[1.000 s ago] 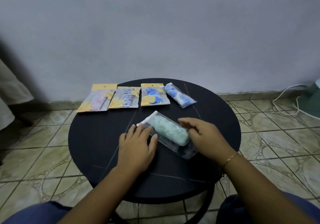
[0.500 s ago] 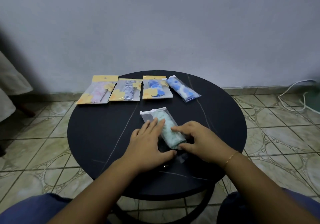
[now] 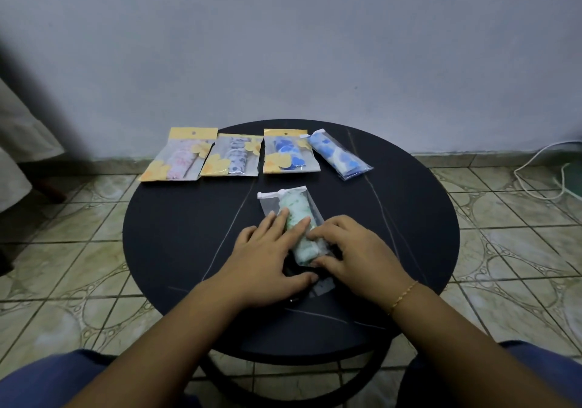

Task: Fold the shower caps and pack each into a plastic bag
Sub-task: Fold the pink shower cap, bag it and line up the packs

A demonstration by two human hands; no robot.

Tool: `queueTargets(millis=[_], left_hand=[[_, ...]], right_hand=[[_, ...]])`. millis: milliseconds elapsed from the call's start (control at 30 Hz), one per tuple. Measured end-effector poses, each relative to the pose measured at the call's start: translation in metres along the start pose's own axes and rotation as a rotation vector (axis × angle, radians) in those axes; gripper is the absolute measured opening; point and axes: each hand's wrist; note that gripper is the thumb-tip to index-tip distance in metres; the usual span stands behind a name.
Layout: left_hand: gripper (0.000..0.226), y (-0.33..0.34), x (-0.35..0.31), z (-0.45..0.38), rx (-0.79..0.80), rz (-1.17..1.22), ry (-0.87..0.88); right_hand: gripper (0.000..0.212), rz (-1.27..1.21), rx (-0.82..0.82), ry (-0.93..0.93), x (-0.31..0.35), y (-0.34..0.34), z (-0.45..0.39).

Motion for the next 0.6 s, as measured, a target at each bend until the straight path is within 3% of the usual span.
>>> queueTargets(millis=[133, 300, 467, 600], left_hand=[[0.086, -0.006, 0.006, 0.010, -0.041, 0.136, -0.019], [0.056, -0.014, 0.021, 0.029, -0.218, 0.325, 0.032], [0.060, -0.003, 0.029, 0.045, -0.469, 0.055, 0.180], [0.059, 0.008, 0.017, 0.046, -0.527, -0.094, 0.261]], right_hand=[[0.047, -0.260, 0.108, 0.018, -0.002, -0.009, 0.005], [0.049, -0.379, 0.076, 0.052, -0.018, -0.021, 0.016], [0.049, -0.242, -0.006, 0.082, -0.039, -0.018, 0.023], [0.048, -0.096, -0.034, 0.020, -0.040, -0.009, 0.024]])
Point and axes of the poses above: each hand's wrist, its own z-axis away from the middle knuckle, its own y-axis out of the palm, x = y × z, and after that the axes turned 5 degrees about y, right-handed
